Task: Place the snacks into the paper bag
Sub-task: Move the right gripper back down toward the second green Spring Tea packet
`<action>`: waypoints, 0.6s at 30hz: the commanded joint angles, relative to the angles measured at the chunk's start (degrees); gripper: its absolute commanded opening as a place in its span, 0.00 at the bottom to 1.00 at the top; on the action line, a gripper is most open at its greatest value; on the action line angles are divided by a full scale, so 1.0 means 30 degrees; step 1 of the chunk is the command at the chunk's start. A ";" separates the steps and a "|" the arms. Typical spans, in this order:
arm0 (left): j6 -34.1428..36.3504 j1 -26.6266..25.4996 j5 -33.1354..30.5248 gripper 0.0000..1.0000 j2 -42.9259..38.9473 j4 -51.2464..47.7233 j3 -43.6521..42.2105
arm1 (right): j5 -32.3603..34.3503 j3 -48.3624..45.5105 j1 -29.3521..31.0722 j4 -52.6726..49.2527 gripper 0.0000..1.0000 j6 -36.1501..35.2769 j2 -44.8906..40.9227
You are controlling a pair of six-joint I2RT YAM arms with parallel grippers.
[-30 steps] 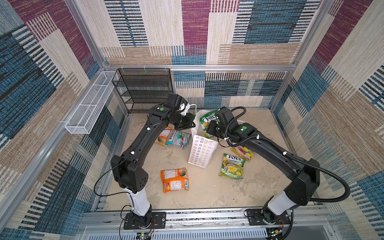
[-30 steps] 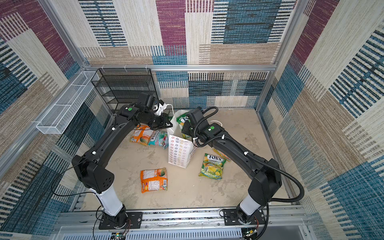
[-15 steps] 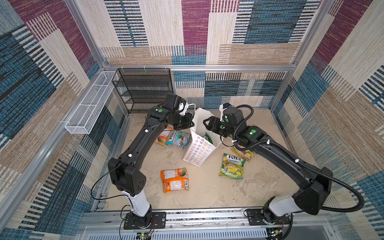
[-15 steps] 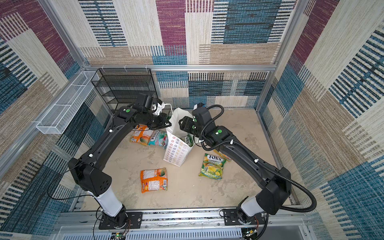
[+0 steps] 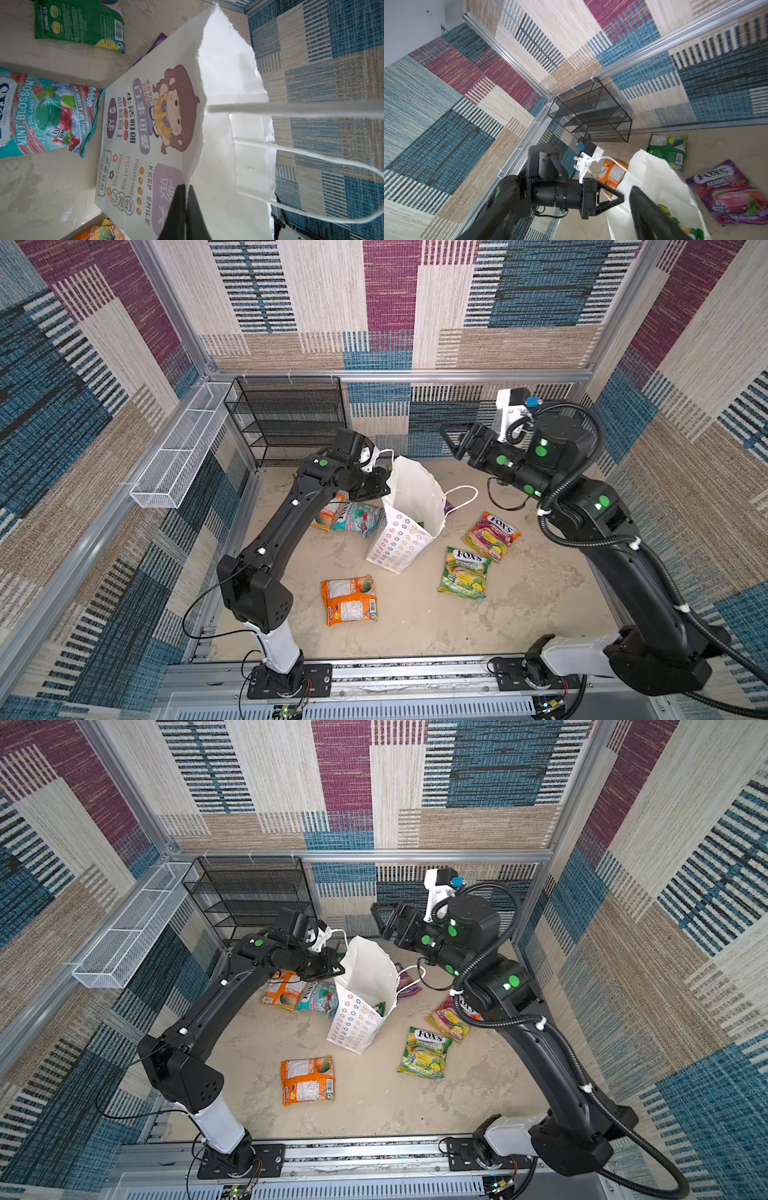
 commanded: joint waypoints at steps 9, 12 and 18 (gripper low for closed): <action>-0.0357 0.0034 -0.0997 0.00 -0.0094 -0.0050 0.0098 | 0.1767 -1.3194 -0.4139 0.0027 0.88 0.1588 -0.7348; -0.0524 0.0019 -0.0851 0.00 -0.0092 -0.0066 0.0041 | 0.2387 -1.6290 -0.4472 0.0247 0.88 0.2515 -0.9485; -0.0629 0.0045 -0.0586 0.00 0.0017 -0.0058 0.0041 | 0.2828 -2.0079 -0.4703 0.0325 0.87 0.3625 -1.2139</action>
